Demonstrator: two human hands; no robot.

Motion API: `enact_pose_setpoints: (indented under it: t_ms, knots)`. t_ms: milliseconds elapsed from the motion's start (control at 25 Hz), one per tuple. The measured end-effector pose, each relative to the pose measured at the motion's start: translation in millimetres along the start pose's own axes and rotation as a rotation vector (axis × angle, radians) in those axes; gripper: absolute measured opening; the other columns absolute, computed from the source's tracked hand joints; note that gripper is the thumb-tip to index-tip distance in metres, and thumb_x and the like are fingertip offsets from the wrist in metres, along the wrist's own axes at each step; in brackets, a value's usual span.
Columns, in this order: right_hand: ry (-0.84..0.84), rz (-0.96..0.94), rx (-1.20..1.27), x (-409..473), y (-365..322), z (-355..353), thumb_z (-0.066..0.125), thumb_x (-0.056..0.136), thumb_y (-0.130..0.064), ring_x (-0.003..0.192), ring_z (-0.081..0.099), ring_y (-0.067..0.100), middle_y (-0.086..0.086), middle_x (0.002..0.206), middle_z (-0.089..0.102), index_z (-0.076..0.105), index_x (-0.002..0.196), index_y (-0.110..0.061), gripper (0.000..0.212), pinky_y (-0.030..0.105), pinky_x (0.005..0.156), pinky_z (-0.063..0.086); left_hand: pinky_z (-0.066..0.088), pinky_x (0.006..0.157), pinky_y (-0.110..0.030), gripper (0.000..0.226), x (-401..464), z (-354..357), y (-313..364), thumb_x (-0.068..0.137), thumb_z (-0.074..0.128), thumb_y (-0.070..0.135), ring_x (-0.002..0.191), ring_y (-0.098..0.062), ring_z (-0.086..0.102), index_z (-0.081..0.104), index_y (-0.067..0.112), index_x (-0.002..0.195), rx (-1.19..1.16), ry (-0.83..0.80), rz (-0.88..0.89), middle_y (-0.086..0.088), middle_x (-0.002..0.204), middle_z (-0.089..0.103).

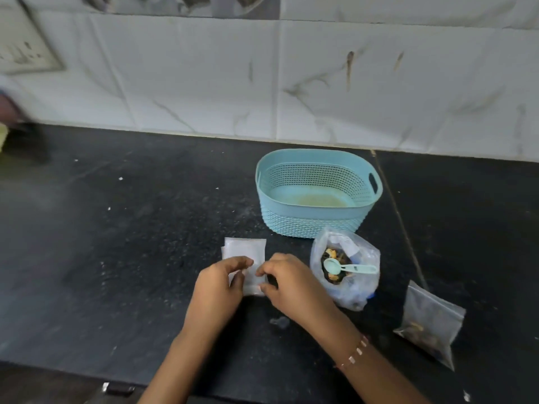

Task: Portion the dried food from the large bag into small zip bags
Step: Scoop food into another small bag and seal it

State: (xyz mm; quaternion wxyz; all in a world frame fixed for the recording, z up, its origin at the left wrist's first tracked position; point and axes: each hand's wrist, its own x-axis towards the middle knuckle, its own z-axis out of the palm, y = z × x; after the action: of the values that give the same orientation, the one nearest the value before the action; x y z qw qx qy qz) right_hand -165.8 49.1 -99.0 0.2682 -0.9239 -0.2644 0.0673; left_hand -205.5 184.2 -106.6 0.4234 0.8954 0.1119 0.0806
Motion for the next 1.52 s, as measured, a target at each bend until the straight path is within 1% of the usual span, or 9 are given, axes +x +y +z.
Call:
enact_pose_setpoints:
  t_ms: [120,440,560,720,800,920,1120,1360,1520]
  knots:
    - [-0.087,0.004,-0.103,3.8,0.1,11.7,0.056,0.088,-0.023,0.108,0.045,0.019,0.003,0.111,0.053,0.06,0.117,-0.016,0.03,0.033,0.086,0.043,0.037,0.077,-0.01,0.033,-2.2,0.1,-10.1,0.084,0.055,0.0,0.103,-0.014,0.063,0.069,0.017,0.108,0.142,-0.071,0.035,0.002,0.108,0.07]
    - [-0.001,0.05,-0.035,9.4,3.2,11.2,0.047,0.089,-0.012,0.088,0.056,0.02,0.005,0.095,0.057,0.065,0.088,-0.008,0.018,0.029,0.07,0.042,0.043,0.085,-0.022,0.022,1.9,1.3,-21.1,0.085,0.059,0.009,0.1,-0.021,0.063,0.071,0.012,0.103,0.256,-0.057,0.124,-0.005,0.105,0.069]
    - [0.072,0.003,-0.032,9.9,3.6,10.3,0.043,0.092,-0.01,0.085,0.054,0.023,0.007,0.096,0.054,0.057,0.09,-0.006,0.015,0.028,0.069,0.038,0.049,0.072,-0.033,0.028,3.0,-0.7,-17.7,0.087,0.049,0.024,0.082,-0.026,0.064,0.072,0.007,0.086,0.319,-0.058,0.168,-0.009,0.086,0.069]
    - [0.28,-0.082,0.087,11.2,-0.5,1.8,0.046,0.091,-0.007,0.075,0.053,0.02,0.005,0.089,0.052,0.057,0.085,-0.006,0.013,0.026,0.066,0.038,0.039,0.058,-0.032,0.025,3.2,-7.0,-2.9,0.09,0.052,0.023,0.061,-0.021,0.052,0.064,0.008,0.074,0.384,-0.001,0.228,-0.002,0.064,0.054]
    - [0.423,-0.071,0.238,9.6,-6.0,-6.6,0.053,0.087,-0.007,0.07,0.054,0.013,0.001,0.087,0.053,0.059,0.086,-0.008,0.006,0.024,0.065,0.044,0.042,0.057,-0.031,0.022,0.8,-8.2,9.3,0.086,0.057,0.022,0.058,-0.02,0.057,0.067,0.011,0.07,0.246,0.066,0.206,-0.001,0.058,0.059]
    - [0.559,0.007,0.459,0.3,-10.2,-20.1,0.067,0.08,-0.009,0.061,0.056,0.013,-0.003,0.076,0.056,0.056,0.078,-0.015,0.012,0.028,0.056,0.053,0.05,0.058,-0.019,0.016,-0.2,-8.8,30.5,0.081,0.068,0.012,0.053,-0.003,0.062,0.072,0.019,0.067,-0.232,0.072,0.014,0.008,0.054,0.067]
    - [0.496,0.109,0.584,-16.7,-10.5,-28.0,0.07,0.078,-0.013,0.063,0.064,0.015,-0.003,0.071,0.065,0.065,0.081,-0.015,0.007,0.037,0.056,0.057,0.054,0.051,-0.019,0.015,-2.0,-6.5,53.5,0.079,0.065,0.0,0.049,-0.008,0.061,0.072,0.008,0.069,-0.736,-0.104,-0.222,-0.006,0.057,0.067]
    - [0.435,0.135,0.623,-37.7,-8.8,-40.3,0.068,0.081,-0.011,0.067,0.067,0.007,-0.004,0.077,0.07,0.07,0.097,-0.016,0.017,0.032,0.06,0.058,0.056,0.051,-0.022,0.006,-2.8,0.9,66.2,0.066,0.068,0.013,0.047,-0.01,0.062,0.07,0.01,0.061,-0.938,-0.261,-0.374,-0.007,0.057,0.066]
    - [0.442,0.186,0.607,-47.2,-5.0,-49.4,0.067,0.08,-0.007,0.059,0.066,0.003,-0.015,0.062,0.068,0.069,0.079,-0.027,0.019,0.024,0.056,0.057,0.056,0.053,-0.024,0.011,-5.4,9.2,73.5,0.063,0.068,0.019,0.05,-0.013,0.061,0.069,0.01,0.058,-0.922,-0.283,-0.338,-0.008,0.057,0.065]
